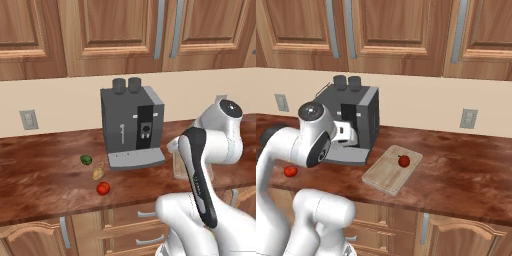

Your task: Place the avocado, onion, tomato, and bell pepper on the cutting board.

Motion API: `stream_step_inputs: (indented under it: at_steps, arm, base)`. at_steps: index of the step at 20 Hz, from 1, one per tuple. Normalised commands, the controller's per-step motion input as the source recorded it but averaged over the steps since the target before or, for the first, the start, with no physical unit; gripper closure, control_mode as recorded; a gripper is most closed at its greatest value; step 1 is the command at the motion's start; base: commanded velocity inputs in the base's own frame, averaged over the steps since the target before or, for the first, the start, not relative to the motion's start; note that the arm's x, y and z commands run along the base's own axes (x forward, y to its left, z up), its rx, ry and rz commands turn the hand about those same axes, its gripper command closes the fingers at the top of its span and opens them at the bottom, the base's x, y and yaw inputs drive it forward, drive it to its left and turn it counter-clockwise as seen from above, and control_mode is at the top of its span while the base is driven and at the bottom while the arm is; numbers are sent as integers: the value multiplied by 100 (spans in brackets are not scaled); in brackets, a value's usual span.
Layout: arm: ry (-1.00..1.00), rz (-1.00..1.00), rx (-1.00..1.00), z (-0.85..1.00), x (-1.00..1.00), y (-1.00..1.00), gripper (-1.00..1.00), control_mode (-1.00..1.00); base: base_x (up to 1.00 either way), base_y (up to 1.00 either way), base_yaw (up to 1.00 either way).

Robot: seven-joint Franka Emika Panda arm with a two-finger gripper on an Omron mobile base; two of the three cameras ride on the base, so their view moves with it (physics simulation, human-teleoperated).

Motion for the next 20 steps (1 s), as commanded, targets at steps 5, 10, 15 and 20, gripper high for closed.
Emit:
stream_step_inputs:
  at_steps: [5, 10, 15, 20]
  arm:
    - [11, -7, 0, 5, -44, 55, -100, -100]
    - [5, -2, 0, 0, -29, 60, -100, -100]
    - [0, 0, 0, 0, -13, 55, -100, -100]
    - [2, 0, 0, 0, -2, 60, -100, -100]
  base:
    - [0, 0, 0]
    - [0, 0, 0]
    - [0, 0, 0]
    - [0, 0, 0]
